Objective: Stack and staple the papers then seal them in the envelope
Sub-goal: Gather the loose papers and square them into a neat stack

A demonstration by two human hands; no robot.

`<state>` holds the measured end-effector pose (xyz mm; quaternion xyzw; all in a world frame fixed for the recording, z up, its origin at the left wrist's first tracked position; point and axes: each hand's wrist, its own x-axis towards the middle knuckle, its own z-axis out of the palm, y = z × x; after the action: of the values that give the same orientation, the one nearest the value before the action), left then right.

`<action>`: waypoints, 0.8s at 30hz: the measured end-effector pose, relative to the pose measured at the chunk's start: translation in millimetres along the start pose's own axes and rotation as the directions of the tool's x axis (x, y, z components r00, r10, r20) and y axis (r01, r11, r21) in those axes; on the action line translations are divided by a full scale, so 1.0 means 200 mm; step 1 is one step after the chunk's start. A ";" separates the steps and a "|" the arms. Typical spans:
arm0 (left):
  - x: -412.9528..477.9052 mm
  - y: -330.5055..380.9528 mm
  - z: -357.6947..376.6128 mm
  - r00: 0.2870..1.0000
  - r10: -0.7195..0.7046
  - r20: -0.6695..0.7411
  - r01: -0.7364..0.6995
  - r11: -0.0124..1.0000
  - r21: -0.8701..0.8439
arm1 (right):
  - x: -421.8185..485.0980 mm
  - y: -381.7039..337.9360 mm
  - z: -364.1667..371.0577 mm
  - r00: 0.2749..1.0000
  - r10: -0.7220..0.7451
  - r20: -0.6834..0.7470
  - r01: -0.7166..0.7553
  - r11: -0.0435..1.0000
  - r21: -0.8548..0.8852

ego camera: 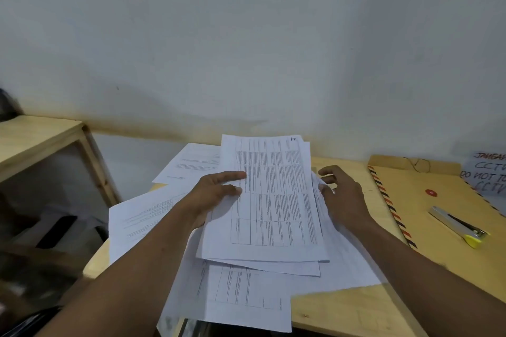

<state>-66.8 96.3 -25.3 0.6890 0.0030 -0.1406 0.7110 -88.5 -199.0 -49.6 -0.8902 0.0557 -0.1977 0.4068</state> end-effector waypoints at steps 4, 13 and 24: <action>0.03 0.02 0.05 0.999 0.027 0.023 -0.028 0.997 0.077 | 0.02 -0.10 -0.04 0.997 0.076 -0.017 -0.066 0.942 0.328; 0.06 0.09 0.19 0.998 0.058 0.028 -0.055 0.994 -0.096 | 0.10 -0.23 -0.19 0.981 0.169 0.094 -0.192 0.807 0.558; 0.09 0.11 0.18 0.995 0.099 -0.006 -0.099 0.994 -0.043 | 0.13 -0.20 -0.18 0.977 0.136 0.163 -0.207 0.785 0.584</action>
<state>-52.8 57.9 -6.0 0.6732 -0.0266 -0.1038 0.7317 -82.2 -205.1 8.9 -0.7173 0.0486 -0.1171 0.6852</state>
